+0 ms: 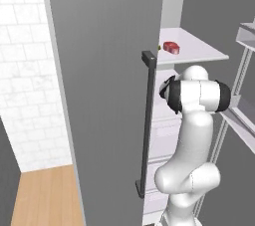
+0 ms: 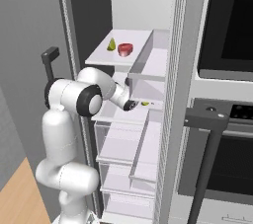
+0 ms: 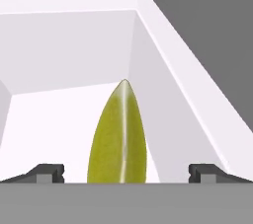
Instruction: Place one lemon wedge and one steak in each tupperware on the nearby counter, to pack two identical lunches.
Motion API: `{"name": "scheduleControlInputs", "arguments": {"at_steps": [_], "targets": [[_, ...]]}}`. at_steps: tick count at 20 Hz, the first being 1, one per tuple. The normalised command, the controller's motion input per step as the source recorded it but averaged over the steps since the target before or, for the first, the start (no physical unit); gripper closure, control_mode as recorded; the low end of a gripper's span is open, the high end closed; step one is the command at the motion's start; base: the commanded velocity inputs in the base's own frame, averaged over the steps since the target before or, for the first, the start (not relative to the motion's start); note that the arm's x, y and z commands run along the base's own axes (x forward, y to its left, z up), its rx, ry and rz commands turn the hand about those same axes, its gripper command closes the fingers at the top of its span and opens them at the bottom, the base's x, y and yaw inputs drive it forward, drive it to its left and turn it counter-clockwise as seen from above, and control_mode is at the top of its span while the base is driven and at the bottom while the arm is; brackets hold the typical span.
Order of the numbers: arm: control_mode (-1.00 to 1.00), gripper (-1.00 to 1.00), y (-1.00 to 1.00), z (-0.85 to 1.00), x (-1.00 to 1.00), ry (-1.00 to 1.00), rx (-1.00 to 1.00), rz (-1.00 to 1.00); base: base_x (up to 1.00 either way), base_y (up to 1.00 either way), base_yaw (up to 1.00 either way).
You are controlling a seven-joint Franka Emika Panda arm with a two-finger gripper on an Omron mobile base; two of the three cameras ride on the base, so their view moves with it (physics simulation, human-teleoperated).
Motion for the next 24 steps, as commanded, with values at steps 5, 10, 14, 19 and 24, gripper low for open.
{"name": "scheduleControlInputs", "arguments": {"at_steps": [5, 10, 14, 19, 24], "targets": [[-1.00, -1.00, 0.00, -0.16, 0.37, 0.00, 0.00, 0.00, 0.00, 0.00, 0.00], [-1.00, 1.00, 0.00, -0.10, 0.16, 0.00, 0.00, 0.00, 0.00, 0.00, 0.00], [-1.00, 1.00, 0.00, -0.02, 0.00, 0.00, 0.00, 0.00, 0.00, 0.00, 0.00], [-1.00, 1.00, 0.01, 0.00, -0.21, 0.00, 0.00, 0.00, 0.00, 0.00, 0.00], [-1.00, 1.00, 0.05, 0.00, -0.44, 0.00, 0.00, 0.00, 0.00, 0.00, 0.00]]}}
